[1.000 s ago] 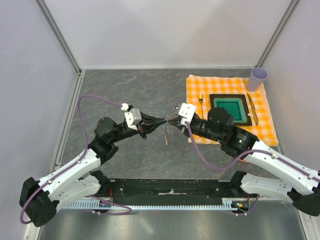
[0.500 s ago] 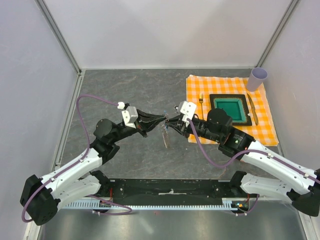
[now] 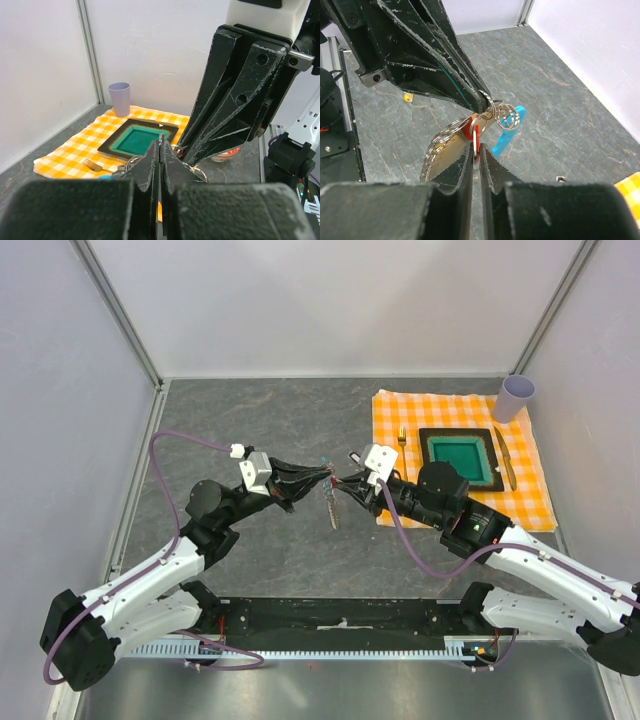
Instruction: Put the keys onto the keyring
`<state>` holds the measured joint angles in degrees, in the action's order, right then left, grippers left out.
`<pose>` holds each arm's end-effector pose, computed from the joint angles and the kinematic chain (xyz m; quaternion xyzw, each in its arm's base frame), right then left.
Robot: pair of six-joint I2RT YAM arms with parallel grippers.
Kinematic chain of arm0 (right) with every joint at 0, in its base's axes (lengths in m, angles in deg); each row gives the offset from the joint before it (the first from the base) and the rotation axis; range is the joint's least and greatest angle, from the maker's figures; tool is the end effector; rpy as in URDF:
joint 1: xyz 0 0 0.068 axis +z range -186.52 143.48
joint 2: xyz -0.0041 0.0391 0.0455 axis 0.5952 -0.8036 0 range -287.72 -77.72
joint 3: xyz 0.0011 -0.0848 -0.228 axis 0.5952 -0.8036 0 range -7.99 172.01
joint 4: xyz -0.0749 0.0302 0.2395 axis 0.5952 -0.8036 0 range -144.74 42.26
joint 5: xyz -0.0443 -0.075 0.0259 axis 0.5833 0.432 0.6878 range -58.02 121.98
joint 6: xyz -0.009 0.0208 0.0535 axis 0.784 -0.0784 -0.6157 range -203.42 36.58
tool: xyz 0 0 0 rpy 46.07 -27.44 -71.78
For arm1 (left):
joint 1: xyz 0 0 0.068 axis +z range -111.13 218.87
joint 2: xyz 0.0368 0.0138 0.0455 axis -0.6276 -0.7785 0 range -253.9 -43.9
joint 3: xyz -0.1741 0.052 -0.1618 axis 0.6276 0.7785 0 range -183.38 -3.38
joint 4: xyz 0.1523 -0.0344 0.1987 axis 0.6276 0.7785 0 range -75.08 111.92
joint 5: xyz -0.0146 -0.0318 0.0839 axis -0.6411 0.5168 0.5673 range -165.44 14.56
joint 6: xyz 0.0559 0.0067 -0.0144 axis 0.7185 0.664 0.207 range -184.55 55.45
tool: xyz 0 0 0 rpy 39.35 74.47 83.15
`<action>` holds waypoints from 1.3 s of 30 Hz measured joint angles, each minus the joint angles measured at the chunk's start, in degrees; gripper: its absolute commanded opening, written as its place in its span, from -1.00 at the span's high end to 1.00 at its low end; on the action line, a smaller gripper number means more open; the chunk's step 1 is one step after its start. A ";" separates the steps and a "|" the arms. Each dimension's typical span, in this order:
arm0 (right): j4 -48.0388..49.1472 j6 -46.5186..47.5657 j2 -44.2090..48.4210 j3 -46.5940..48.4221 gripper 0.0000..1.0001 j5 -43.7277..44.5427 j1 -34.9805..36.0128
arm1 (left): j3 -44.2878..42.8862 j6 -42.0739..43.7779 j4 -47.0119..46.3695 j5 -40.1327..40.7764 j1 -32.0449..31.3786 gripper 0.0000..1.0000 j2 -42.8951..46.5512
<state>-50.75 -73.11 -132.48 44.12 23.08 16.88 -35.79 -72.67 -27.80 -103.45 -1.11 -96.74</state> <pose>0.1367 0.1950 0.3417 -0.4342 0.6001 0.2994 0.6014 0.1585 -0.1585 0.3154 0.3416 0.4647 -0.4515 0.6809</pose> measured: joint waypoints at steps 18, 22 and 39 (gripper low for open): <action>5.86 -0.13 0.66 0.00 0.28 -0.44 0.00 | 0.00 -0.13 -0.13 2.03 0.00 0.96 -0.02; 7.63 -0.44 -0.13 0.00 0.41 -0.48 0.00 | 0.00 -0.13 0.24 2.36 0.00 0.96 0.00; 8.74 -1.73 -1.99 0.00 1.00 -2.16 -0.07 | 0.07 -0.15 0.59 3.45 -0.02 0.96 0.76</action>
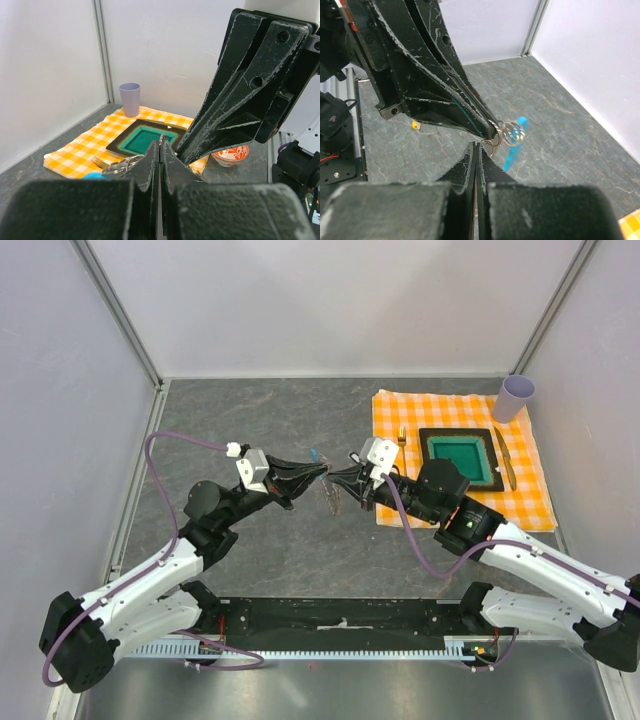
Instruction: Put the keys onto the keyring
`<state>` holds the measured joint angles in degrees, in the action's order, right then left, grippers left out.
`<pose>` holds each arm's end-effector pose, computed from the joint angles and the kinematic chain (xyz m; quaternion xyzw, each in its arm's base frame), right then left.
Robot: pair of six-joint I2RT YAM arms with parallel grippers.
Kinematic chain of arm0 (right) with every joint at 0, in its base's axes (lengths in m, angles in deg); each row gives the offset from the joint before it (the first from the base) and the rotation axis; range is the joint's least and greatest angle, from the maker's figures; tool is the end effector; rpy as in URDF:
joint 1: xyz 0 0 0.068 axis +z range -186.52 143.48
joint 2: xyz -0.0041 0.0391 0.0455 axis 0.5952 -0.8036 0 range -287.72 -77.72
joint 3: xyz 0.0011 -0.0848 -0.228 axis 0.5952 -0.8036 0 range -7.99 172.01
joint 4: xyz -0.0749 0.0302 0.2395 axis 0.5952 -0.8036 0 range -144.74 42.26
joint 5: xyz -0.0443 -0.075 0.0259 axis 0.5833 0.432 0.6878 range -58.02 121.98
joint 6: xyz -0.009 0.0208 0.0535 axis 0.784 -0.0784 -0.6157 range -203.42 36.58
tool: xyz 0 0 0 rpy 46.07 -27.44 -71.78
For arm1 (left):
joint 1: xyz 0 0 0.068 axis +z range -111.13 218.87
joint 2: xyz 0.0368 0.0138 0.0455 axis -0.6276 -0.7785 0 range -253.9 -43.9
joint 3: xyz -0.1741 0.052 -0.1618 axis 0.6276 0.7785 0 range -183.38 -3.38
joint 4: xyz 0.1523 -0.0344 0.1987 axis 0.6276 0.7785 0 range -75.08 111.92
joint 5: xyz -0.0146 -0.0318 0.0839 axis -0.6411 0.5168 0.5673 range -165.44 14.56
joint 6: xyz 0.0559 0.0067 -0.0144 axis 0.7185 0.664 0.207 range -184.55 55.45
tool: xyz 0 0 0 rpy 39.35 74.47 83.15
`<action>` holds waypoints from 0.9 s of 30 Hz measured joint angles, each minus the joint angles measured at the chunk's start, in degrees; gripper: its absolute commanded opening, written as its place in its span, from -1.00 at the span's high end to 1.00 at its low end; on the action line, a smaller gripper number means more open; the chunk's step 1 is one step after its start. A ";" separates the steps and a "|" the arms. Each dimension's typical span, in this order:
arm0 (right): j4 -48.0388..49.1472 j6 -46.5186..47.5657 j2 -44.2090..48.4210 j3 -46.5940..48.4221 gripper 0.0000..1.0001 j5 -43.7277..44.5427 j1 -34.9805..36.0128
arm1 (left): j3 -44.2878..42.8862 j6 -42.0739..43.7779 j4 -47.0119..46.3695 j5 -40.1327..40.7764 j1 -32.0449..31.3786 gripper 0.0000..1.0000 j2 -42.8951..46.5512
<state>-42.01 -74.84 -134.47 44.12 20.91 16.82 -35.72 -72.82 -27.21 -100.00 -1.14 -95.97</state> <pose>0.1408 0.2026 0.3515 -0.4177 0.5623 0.3331 0.6313 0.1589 -0.1560 0.3171 0.3186 0.4746 -0.4400 0.6926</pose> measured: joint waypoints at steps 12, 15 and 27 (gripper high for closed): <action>3.26 -3.28 -2.40 0.00 1.00 -3.37 -0.37 | 1.16 -2.01 -3.96 0.72 0.02 0.97 -0.46; 3.26 -3.63 -2.67 0.00 0.58 -3.21 -0.37 | 2.25 -3.06 -5.88 1.49 0.02 0.96 -0.66; -7.98 -1.75 0.48 3.13 0.32 -5.33 -5.40 | 6.69 -3.93 -7.65 1.70 -0.76 0.97 2.38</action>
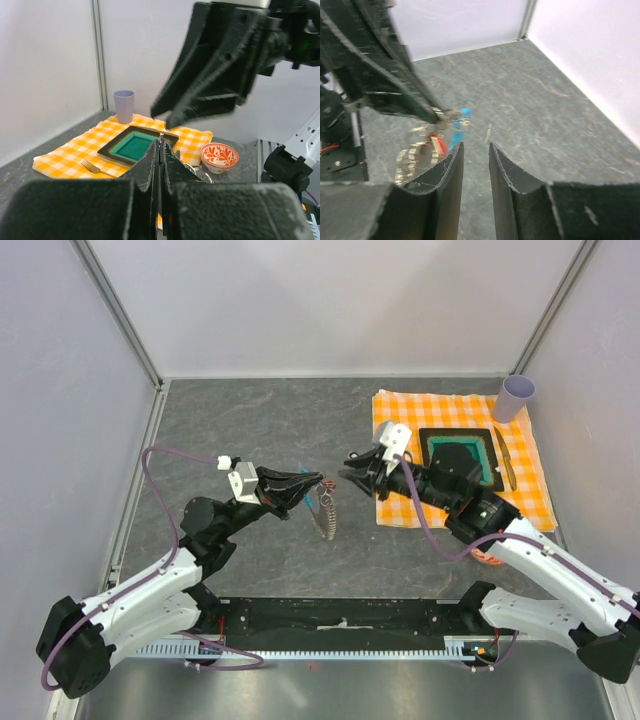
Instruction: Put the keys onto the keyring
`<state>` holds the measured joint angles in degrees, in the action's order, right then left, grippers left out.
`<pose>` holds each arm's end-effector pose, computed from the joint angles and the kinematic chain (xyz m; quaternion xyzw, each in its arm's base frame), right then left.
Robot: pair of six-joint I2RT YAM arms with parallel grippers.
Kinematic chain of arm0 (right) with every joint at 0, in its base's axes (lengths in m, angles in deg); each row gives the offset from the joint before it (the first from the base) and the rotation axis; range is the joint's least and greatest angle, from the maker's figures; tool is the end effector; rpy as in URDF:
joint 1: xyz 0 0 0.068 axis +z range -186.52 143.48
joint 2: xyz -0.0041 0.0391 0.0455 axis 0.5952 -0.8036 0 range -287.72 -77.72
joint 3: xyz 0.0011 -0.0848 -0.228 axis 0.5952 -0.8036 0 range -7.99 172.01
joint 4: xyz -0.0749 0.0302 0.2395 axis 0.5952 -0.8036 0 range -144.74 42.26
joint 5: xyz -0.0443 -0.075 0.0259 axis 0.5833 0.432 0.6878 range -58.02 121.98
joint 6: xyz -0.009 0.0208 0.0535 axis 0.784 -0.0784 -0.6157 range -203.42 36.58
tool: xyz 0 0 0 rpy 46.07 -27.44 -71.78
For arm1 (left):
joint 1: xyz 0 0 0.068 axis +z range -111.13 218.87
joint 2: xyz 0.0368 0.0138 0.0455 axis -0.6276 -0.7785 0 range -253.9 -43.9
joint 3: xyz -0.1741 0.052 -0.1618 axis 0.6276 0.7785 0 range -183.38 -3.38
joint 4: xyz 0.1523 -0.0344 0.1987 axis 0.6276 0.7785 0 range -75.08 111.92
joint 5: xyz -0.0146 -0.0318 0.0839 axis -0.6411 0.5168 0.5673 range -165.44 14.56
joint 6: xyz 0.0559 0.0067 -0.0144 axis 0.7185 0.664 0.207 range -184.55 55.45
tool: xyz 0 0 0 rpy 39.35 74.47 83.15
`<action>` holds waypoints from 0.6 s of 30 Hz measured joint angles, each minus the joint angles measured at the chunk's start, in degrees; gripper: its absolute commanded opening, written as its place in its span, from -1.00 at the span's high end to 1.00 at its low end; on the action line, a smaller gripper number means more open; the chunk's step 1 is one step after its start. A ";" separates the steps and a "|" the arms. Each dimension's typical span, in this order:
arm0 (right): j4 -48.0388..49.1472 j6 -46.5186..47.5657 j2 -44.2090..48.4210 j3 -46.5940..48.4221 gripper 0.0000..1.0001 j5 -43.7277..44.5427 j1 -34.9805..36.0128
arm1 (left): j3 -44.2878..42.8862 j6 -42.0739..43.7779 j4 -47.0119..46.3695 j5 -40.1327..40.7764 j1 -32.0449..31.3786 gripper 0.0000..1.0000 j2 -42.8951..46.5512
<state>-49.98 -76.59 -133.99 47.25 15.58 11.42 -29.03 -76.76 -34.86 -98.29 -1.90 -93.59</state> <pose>0.1526 0.1867 0.3567 -0.4180 0.5938 0.3358 0.6000 0.1484 -0.1493 0.2990 0.2911 0.4639 -0.4645 0.6959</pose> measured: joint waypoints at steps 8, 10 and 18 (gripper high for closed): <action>-1.77 0.46 -2.12 3.34 0.41 -15.89 -10.51 | 0.15 -0.02 -0.96 -1.55 -0.13 0.96 0.72; -1.77 0.44 -3.56 3.74 0.42 -20.06 -10.58 | 0.15 -0.02 -1.36 -2.36 -0.13 0.97 0.35; -1.44 0.24 -5.86 4.57 0.44 -28.72 -10.58 | 0.15 -0.04 -1.53 -4.42 -0.13 0.97 -0.74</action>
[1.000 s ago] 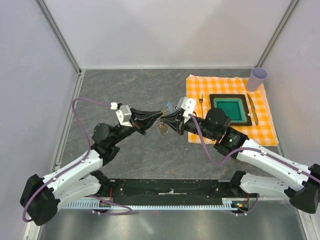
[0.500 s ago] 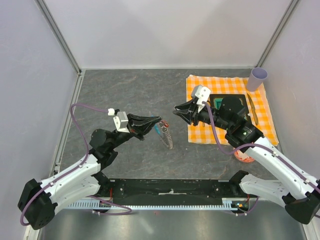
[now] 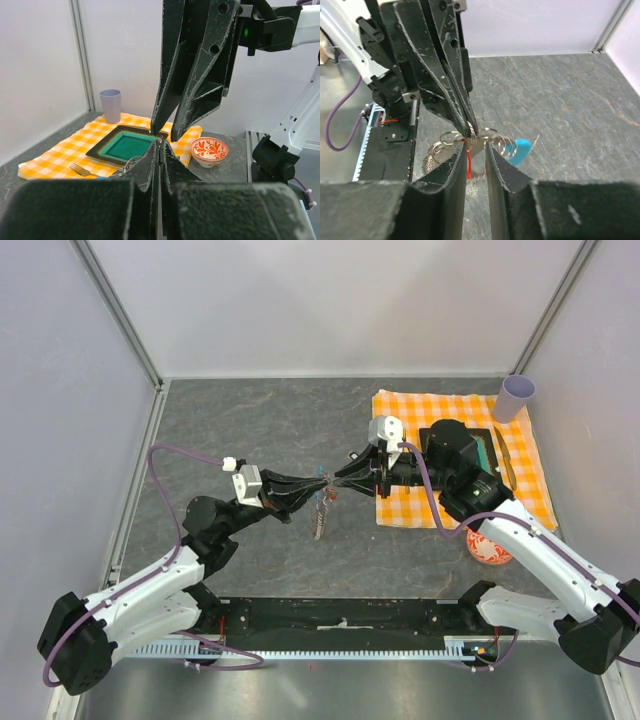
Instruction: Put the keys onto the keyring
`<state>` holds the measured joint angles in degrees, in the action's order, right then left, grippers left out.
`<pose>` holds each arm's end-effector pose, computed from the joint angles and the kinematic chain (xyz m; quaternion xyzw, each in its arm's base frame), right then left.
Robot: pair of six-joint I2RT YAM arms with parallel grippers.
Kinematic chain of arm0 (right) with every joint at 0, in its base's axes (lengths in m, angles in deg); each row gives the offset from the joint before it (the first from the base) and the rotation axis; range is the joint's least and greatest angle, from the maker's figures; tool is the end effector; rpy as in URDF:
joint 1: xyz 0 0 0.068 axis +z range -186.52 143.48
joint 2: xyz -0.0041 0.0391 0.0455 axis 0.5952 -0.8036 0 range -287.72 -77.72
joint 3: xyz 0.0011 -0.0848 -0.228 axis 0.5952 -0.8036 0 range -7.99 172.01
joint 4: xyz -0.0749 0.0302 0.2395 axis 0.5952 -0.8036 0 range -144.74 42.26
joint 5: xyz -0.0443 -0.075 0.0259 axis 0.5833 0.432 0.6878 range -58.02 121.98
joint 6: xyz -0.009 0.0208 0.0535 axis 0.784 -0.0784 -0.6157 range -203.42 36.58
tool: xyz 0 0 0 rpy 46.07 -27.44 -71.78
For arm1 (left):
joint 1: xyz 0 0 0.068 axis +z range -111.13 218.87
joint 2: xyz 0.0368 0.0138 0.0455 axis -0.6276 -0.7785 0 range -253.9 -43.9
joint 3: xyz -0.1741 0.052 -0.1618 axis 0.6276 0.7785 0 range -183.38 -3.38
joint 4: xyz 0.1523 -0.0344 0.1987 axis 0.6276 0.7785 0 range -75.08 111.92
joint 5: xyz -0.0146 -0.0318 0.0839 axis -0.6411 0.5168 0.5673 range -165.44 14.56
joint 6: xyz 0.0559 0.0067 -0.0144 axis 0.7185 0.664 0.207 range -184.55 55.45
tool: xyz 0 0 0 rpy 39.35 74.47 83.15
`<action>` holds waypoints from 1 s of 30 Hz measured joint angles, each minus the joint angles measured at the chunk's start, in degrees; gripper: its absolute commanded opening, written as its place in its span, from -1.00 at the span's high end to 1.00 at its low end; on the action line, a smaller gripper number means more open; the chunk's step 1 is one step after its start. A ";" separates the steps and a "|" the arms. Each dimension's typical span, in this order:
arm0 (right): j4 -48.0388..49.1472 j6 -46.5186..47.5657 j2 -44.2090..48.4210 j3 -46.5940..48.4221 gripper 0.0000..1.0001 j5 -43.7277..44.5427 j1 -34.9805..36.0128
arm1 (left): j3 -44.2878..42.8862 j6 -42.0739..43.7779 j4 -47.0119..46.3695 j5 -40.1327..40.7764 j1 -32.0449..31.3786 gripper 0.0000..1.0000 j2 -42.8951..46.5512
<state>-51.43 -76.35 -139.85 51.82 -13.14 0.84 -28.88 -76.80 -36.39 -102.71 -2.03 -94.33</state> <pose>0.1820 0.1761 0.3593 -0.4972 0.5382 0.4367 0.5219 0.1460 -0.1518 0.2978 0.3208 0.4468 -0.4806 0.6830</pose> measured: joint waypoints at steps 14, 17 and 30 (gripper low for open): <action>3.26 -1.77 -1.60 0.39 0.58 -4.39 -0.04 | -0.04 -0.33 -2.08 -1.86 0.00 0.97 -1.25; 3.28 -1.86 -1.81 0.39 0.60 -4.37 -0.04 | -0.04 -0.33 -2.47 -1.86 0.00 0.97 -1.25; 3.76 -2.40 -2.19 0.39 0.63 -5.44 -0.07 | -0.04 -0.33 -2.86 -1.86 0.00 0.96 -1.05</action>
<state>-47.67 -78.75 -142.03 52.21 -18.58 0.77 -28.92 -77.13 -39.25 -104.56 -2.03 -95.38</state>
